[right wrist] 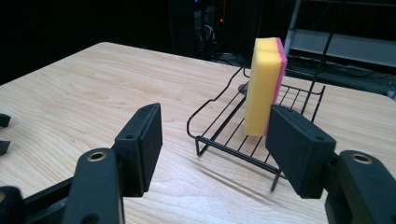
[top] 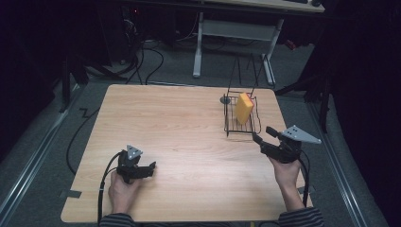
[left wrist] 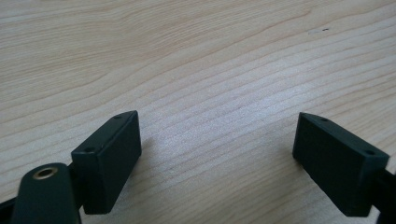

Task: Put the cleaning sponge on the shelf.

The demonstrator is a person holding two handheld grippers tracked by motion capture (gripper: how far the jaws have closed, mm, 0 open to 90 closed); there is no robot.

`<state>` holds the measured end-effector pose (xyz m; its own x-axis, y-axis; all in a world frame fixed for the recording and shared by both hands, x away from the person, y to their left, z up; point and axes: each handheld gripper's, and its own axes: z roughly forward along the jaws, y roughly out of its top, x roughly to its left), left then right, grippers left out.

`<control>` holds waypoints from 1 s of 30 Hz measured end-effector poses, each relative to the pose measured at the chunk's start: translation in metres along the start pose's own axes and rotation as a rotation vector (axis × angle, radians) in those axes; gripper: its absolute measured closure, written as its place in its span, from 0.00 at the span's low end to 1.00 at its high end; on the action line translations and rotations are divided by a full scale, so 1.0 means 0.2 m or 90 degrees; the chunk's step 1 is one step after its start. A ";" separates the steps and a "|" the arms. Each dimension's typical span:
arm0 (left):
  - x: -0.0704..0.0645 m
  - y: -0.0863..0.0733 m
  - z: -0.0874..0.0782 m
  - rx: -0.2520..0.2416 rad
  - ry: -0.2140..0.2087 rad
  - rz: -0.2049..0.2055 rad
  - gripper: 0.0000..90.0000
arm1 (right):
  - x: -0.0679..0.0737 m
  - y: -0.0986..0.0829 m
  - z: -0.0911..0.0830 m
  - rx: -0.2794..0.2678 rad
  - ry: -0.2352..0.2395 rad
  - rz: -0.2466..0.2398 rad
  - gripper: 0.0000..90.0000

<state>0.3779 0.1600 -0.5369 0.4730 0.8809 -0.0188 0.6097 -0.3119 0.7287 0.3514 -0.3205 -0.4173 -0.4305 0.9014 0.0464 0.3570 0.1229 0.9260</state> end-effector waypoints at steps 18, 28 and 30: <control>0.00 0.00 0.00 0.000 0.000 0.000 0.18 | 0.06 -0.08 0.09 0.018 0.017 -0.004 0.42; 0.00 0.00 0.00 0.000 0.000 0.001 0.18 | 0.10 -0.13 0.20 0.055 0.024 -0.020 0.42; 0.00 0.00 0.00 0.000 0.000 0.000 0.18 | 0.10 -0.15 0.23 0.065 0.025 -0.022 0.42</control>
<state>0.3779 0.1599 -0.5369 0.4734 0.8807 -0.0181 0.6094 -0.3126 0.7286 0.3697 -0.2863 -0.4603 -0.4750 0.8794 0.0315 0.4228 0.1967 0.8846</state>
